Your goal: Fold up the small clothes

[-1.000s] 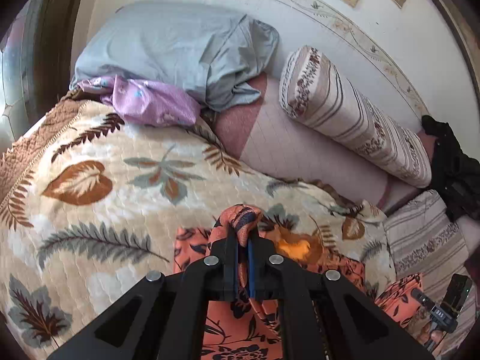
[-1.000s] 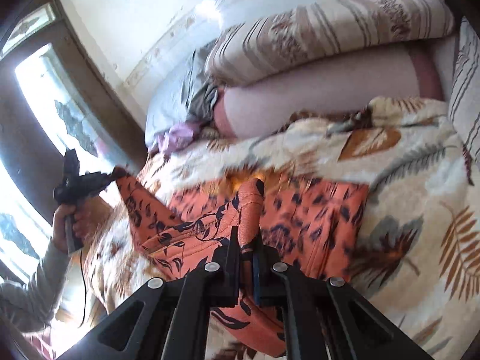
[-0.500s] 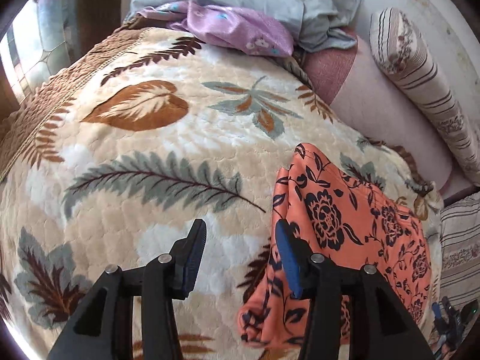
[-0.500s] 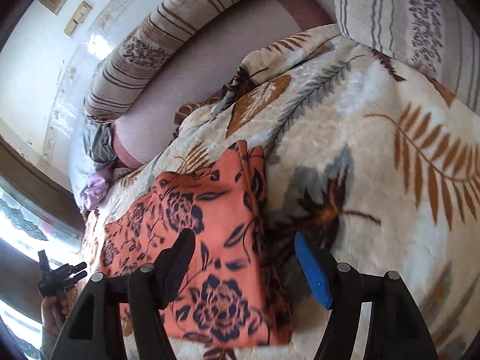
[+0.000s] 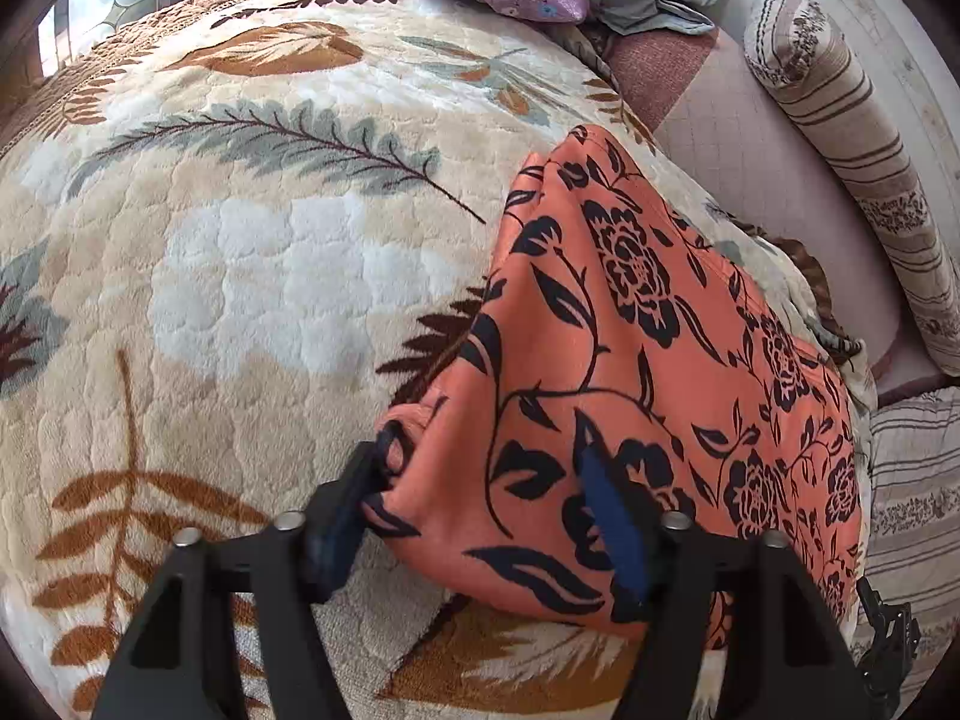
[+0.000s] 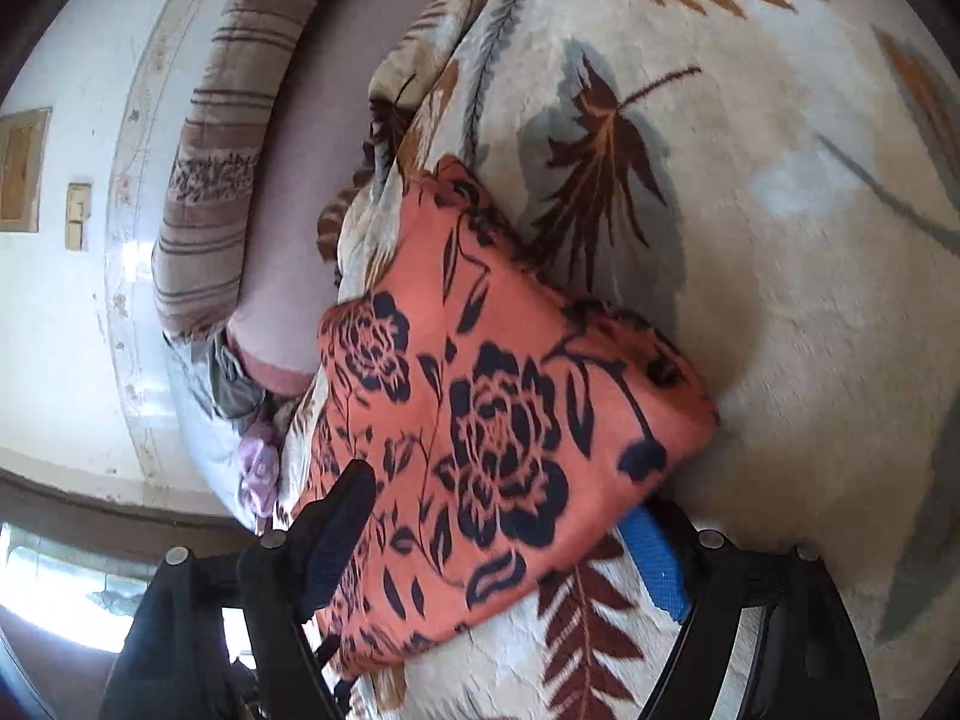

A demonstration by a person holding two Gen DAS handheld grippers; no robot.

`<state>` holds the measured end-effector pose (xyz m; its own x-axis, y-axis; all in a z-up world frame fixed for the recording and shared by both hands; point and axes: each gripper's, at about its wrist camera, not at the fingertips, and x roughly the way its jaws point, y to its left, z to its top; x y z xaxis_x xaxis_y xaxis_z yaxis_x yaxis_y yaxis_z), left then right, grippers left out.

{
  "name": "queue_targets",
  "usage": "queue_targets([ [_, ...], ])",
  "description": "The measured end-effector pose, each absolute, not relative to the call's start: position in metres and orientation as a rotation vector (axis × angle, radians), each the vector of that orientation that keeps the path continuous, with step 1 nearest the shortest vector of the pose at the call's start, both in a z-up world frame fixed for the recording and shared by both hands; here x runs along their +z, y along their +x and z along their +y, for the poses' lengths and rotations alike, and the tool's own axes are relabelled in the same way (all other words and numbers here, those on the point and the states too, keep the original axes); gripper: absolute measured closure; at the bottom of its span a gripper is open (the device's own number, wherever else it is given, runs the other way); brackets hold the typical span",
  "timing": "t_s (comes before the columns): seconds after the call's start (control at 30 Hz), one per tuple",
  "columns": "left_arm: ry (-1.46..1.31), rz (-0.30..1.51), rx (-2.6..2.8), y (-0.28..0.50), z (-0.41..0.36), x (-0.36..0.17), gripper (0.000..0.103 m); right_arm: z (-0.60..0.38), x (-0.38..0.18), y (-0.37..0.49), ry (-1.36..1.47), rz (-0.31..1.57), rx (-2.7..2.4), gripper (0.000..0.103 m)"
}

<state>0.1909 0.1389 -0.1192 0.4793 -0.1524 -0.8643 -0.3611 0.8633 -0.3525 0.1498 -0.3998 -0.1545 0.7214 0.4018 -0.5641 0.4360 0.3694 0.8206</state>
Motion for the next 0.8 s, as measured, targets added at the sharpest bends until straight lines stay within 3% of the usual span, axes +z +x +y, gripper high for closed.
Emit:
queue_targets([
  [0.03,-0.564,1.107,0.108,0.198,0.140,-0.121,0.079,-0.399,-0.163,0.158,1.260,0.852,-0.044,0.058],
  [0.07,-0.585,1.121,0.117,0.200,0.142,-0.119,0.080,-0.400,-0.173,0.166,1.298,0.889,-0.055,0.084],
  [0.2,-0.554,1.011,0.052,0.180,0.137,-0.069,0.082,-0.399,-0.132,0.173,1.182,0.867,0.005,0.087],
  [0.4,-0.580,0.864,0.000,0.078,0.138,-0.007,0.081,-0.402,-0.042,0.109,1.013,0.779,0.165,0.088],
  [0.5,-0.556,0.912,0.075,0.030,0.147,-0.041,0.069,-0.400,-0.069,0.064,0.943,0.878,0.145,0.080],
  [0.53,-0.530,0.960,0.124,0.021,0.150,-0.065,0.059,-0.399,-0.093,0.051,0.922,0.953,0.129,0.058],
  [0.57,-0.493,1.041,0.171,0.013,0.154,-0.091,0.056,-0.398,-0.121,0.040,0.909,1.047,0.108,0.016],
  [0.6,-0.498,1.123,0.180,0.007,0.163,-0.116,0.057,-0.401,-0.144,0.024,0.936,1.079,0.112,0.012],
  [0.63,-0.554,1.066,0.126,-0.004,0.174,-0.120,0.056,-0.409,-0.141,0.007,0.944,0.973,0.151,0.020],
  [0.8,-0.504,0.992,0.214,-0.002,0.202,-0.087,0.050,-0.453,-0.098,-0.014,0.907,0.891,0.030,0.016],
])
